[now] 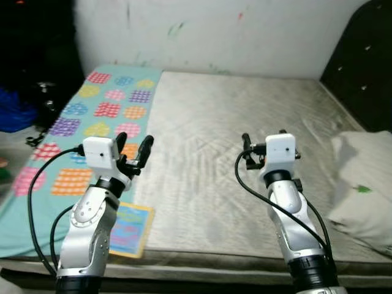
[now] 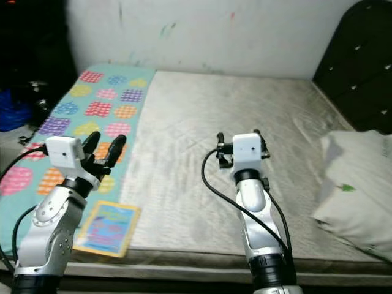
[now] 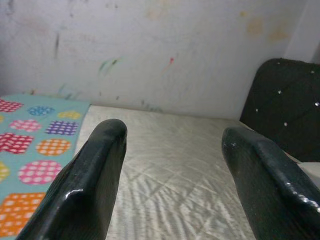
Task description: Clean up the room
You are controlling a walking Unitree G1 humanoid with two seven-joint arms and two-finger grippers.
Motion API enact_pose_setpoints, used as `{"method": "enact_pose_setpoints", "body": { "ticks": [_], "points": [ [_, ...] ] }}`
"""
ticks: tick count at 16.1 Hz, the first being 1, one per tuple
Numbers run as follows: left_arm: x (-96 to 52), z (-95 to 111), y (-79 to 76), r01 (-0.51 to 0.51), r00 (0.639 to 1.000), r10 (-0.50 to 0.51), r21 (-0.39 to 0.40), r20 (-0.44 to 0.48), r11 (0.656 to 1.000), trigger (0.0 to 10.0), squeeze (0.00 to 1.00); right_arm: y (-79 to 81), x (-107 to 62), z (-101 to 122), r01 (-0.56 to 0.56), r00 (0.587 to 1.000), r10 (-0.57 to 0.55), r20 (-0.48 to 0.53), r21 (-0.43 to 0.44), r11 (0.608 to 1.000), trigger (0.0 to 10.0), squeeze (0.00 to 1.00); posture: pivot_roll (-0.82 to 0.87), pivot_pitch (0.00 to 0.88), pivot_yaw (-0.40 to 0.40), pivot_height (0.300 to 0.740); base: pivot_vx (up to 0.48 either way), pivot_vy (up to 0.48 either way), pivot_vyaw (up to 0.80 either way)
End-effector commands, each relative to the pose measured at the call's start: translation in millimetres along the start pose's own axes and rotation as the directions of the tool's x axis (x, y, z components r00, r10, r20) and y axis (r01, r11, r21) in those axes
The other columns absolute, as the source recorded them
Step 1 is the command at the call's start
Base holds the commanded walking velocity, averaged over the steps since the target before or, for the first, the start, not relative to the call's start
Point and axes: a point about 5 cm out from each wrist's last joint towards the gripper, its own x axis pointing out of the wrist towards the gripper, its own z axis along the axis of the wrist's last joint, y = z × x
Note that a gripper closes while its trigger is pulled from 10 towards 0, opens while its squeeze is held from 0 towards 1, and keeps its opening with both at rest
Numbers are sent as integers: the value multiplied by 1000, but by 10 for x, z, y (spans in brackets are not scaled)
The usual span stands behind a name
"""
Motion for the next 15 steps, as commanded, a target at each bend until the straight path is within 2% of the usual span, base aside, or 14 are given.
{"method": "enact_pose_setpoints", "body": {
  "ticks": [1, 6, 15],
  "points": [
    [33, 16, -47, 11, 1000, -11, 1, 6, 1000, 10000, 0, -78, 21, 37, 21, 1000, -21, 19, -5, 1000, 10000, 0, -7, 0, -46, 740, 0, -349, 0],
    [49, 13, -50, 10, 1000, -10, 2, 10, 1000, 10000, 0, -20, 68, 78, 1, 999, 0, 39, -21, 1000, 10000, 0, -8, 0, -46, 740, 0, -352, 98],
    [52, 41, -100, 71, 997, -70, -19, 43, 997, 10000, 0, -16, 89, 67, 3, 999, -2, 42, -18, 1000, 10000, 0, -8, 0, -45, 740, 0, 0, 53]
  ]
}}
